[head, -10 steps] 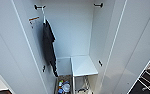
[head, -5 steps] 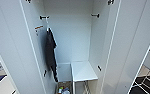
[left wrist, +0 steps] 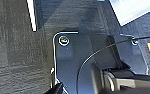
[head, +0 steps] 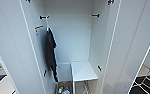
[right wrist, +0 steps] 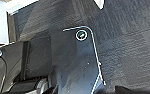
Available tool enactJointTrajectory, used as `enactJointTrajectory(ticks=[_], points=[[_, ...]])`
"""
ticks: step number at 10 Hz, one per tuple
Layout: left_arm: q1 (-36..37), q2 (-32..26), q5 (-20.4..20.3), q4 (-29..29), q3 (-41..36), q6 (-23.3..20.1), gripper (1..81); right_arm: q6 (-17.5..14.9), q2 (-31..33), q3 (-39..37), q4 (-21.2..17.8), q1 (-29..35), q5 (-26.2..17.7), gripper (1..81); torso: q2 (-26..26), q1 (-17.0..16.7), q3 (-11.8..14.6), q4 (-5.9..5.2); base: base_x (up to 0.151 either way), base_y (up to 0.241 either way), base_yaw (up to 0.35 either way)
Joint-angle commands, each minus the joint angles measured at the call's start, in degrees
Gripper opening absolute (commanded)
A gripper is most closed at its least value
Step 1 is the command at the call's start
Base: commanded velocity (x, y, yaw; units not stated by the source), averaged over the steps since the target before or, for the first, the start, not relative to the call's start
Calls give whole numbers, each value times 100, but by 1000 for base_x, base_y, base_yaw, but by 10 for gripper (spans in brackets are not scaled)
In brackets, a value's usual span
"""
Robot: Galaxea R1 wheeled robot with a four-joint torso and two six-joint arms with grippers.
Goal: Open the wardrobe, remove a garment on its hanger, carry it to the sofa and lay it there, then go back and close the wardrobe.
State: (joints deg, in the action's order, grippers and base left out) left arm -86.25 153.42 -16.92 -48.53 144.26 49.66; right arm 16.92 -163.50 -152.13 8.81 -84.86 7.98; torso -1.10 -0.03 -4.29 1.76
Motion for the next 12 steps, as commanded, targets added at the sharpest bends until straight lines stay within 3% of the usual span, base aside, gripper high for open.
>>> enactJointTrajectory(ticks=[1,4,7,10,12], points=[[411,-689,-619,379,23,263,811,162,815,518,-564,640,-139,811,0,3,0,0,0,0,0],[692,-1197,-716,397,41,630,811,171,1342,616,-924,992,-156,811,0,3,0,0,0,0,0],[1105,-1805,-857,397,119,1430,811,188,1782,633,-1302,1414,-174,811,0,3,0,0,0,0,0],[1465,-1805,-857,397,962,2511,811,198,2108,633,-2005,1836,-192,811,0,3,-2,0,0,0,0],[1790,-1806,-848,405,1498,3660,811,198,2345,685,-2716,2170,-218,811,0,3,-2,0,0,0,0]])
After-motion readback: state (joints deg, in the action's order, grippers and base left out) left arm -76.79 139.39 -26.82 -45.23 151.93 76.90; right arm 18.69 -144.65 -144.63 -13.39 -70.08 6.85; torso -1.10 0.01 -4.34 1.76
